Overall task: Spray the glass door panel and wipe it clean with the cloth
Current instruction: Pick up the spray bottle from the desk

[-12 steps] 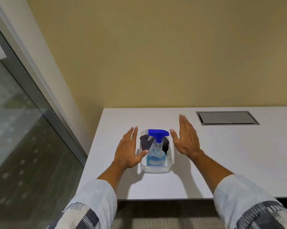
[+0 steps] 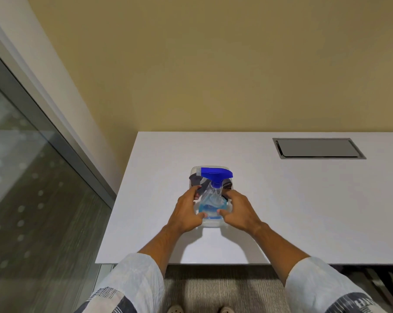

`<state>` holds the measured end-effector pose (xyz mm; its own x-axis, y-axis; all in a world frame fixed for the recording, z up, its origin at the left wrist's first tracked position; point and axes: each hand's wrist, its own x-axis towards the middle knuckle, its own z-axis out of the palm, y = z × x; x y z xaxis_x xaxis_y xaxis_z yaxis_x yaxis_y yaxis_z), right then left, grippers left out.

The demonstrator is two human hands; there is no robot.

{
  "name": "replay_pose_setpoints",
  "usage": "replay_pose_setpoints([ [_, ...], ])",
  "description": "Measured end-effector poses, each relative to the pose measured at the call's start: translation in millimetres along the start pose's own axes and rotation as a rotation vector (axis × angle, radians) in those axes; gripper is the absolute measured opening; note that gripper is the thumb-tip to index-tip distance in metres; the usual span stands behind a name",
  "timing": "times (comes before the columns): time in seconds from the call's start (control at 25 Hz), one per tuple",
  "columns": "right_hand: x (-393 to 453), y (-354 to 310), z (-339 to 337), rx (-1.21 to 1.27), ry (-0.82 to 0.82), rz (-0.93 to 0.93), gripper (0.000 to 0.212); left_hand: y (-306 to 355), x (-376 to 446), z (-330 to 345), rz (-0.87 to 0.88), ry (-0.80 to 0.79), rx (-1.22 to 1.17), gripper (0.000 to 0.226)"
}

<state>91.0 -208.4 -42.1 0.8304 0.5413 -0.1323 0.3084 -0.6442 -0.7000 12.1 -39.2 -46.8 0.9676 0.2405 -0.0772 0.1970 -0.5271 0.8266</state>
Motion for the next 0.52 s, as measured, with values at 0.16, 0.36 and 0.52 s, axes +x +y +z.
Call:
replay_pose_setpoints([
  [0.16,11,6,10,0.082,-0.028,0.034,0.054,-4,8,11,-0.059,0.016,-0.067,0.073],
  [0.36,19,11,14,0.106,-0.051,0.039,0.056,-5,15,15,-0.119,0.040,-0.064,0.057],
  [0.52,23,14,12,0.104,-0.041,0.048,0.061,-5,19,14,-0.138,0.049,-0.060,0.053],
])
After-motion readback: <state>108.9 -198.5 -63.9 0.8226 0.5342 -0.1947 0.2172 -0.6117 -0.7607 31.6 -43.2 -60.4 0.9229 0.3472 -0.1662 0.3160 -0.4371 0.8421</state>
